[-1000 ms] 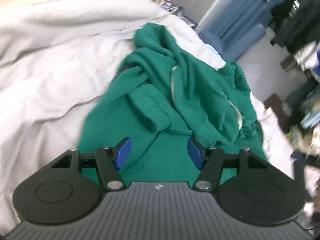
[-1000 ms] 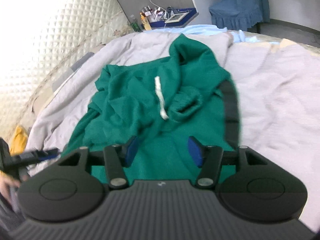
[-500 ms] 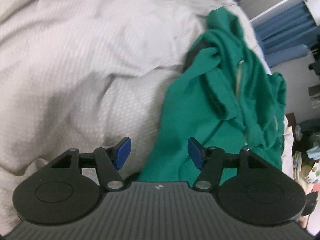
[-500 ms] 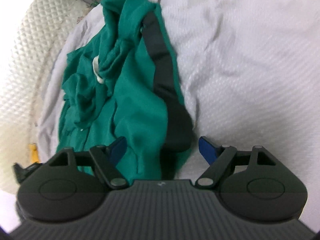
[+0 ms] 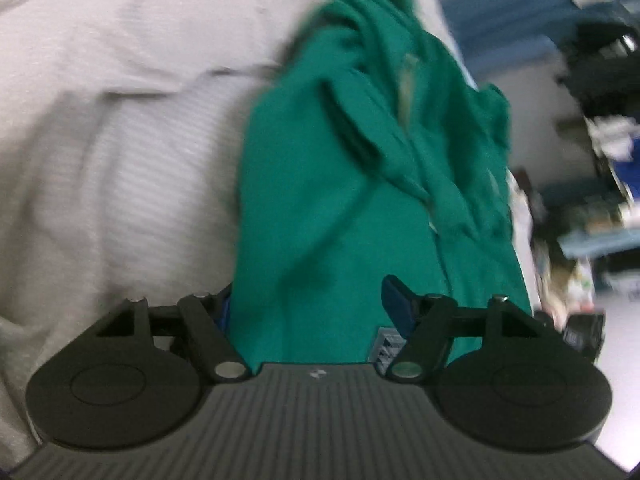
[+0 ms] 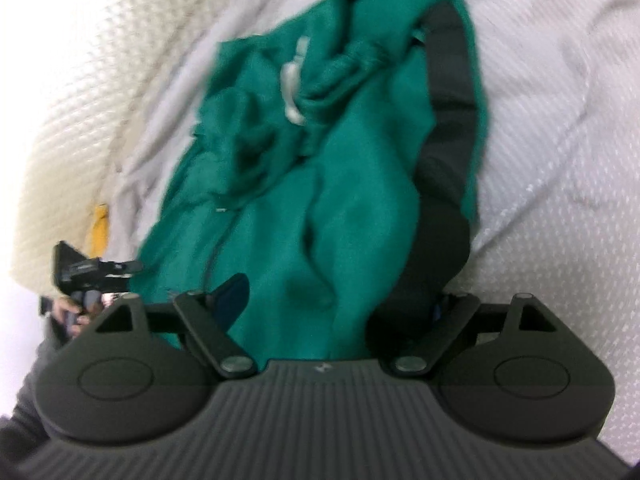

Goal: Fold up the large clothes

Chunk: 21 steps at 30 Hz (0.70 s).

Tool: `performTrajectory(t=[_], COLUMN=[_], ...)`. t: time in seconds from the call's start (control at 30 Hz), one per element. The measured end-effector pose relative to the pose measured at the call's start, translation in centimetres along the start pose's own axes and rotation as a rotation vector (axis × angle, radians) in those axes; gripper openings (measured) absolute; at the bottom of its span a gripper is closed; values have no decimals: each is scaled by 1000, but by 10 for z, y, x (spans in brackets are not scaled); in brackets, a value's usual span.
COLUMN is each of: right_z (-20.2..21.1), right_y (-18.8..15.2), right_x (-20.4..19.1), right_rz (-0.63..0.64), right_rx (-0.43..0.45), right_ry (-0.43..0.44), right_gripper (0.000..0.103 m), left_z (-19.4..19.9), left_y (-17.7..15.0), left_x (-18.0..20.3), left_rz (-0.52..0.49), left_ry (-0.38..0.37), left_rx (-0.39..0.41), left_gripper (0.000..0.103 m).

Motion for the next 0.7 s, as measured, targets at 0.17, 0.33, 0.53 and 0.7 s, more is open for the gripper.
performTrajectory(t=[0.17,0.33,0.53,0.7], right_z=[13,-11,-42,-57], right_y=[-3,-14,-28,-23], right_x=[-19,-6,10,-9], right_rz=[30,-7,-11,189], right_rx=[45,-77,-230,-339], right_ry=[123,61,31,-97], right_gripper=[86,86,85,51], left_z=[1,-8,-17,-21], left_y=[-11,-17,-23,-21], left_x=[2,0,1,1], left_rz=[-19,-53,-102,-134], left_ry=[26,100,160,212], left_rx=[-48,-91,-112,-78], left_gripper=[74,73,72,23])
Point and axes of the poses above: each gripper's, at about its wrist camera, not at the fingertips, and z roughly against the way its jaws point, x to its right, y to its top, the point moved 7 cm from there along -z, roughly the way its jaws point, and after that the axes turned 12 degrees about z, right-handed, at the moved point
